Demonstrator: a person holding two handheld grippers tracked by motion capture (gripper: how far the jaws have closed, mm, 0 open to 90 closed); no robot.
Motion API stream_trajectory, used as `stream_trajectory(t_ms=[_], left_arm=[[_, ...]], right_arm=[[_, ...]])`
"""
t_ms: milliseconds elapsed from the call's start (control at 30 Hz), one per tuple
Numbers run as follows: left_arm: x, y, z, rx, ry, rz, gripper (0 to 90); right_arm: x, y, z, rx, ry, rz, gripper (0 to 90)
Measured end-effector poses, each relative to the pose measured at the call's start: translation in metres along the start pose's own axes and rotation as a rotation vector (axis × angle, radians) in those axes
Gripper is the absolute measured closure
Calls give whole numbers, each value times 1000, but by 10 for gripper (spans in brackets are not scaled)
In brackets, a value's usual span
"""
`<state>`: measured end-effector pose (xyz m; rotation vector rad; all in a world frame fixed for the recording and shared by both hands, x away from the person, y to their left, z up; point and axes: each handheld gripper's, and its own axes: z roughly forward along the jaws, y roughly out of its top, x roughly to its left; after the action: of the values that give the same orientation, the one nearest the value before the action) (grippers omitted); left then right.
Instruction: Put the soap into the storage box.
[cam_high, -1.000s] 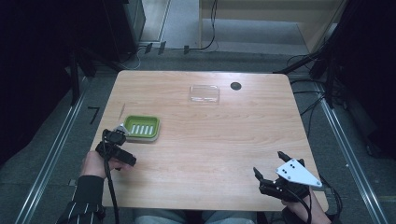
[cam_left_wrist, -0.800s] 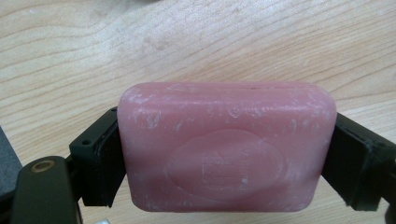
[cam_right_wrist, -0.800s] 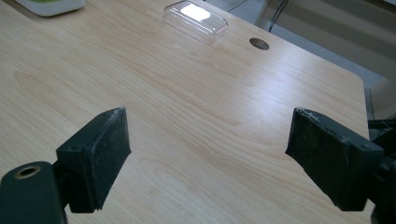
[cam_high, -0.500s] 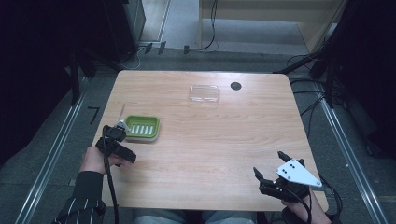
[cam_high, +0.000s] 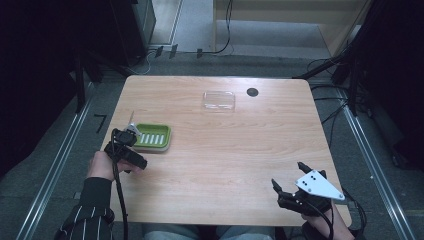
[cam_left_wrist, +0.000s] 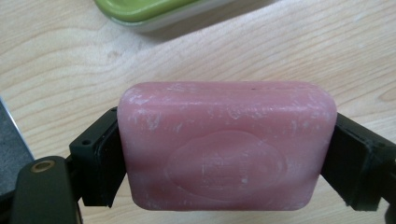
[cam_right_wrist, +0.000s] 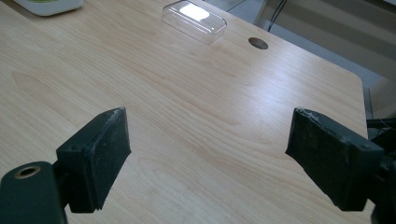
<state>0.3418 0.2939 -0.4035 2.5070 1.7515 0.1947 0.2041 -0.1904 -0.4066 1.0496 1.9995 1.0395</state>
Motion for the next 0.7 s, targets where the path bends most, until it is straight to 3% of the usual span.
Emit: stream_trajectory(t_ms=[700], left_arm=[[-3,24,-2,-1,-7,35,139]], right_arm=[[0,0,0,1,-3,0,136]])
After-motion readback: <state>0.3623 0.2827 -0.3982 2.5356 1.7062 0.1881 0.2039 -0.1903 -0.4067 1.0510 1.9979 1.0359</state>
